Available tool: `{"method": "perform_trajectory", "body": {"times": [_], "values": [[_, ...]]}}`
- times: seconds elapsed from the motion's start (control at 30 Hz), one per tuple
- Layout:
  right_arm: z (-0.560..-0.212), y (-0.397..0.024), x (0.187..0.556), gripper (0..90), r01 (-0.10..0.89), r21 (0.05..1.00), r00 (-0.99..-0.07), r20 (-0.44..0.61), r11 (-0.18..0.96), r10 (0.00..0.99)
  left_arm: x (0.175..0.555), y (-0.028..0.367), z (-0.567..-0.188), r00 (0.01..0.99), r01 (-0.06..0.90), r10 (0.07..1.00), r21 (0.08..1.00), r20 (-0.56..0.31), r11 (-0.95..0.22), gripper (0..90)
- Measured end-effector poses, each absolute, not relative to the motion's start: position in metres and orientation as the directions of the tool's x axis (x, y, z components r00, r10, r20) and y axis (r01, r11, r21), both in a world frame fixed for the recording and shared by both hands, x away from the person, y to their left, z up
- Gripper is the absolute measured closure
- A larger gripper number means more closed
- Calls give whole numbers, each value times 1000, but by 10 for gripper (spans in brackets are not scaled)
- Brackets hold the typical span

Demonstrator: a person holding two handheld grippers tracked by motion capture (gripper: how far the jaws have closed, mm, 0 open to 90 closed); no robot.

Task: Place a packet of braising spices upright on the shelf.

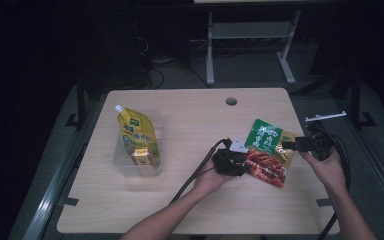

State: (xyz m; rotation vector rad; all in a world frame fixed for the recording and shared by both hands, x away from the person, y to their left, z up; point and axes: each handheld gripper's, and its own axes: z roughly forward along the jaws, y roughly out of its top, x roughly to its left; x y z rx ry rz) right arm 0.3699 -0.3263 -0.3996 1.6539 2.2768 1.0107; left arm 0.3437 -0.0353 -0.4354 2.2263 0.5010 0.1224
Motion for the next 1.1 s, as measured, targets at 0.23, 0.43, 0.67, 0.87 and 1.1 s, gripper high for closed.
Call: {"method": "perform_trajectory", "body": {"times": [0.23,0.43,0.67,0.87,1.1], "values": [[-410,-335,390,315,823,561,-287,270,92,919,354,-54,-447,914,322,401,719,-66,-616,805],[-425,-340,402,343,849,525,-228,259,61,939,361,-63,-460,904,346,423,677,-57,-649,781],[-434,-348,408,361,864,504,-182,284,15,941,361,-66,-461,903,346,428,669,-46,-658,784],[-439,-352,410,364,875,483,-159,296,-4,942,360,-67,-462,902,344,430,663,-37,-665,789],[-443,-348,412,372,886,463,-148,291,-4,945,361,-68,-461,902,349,431,651,-38,-674,792]]}}
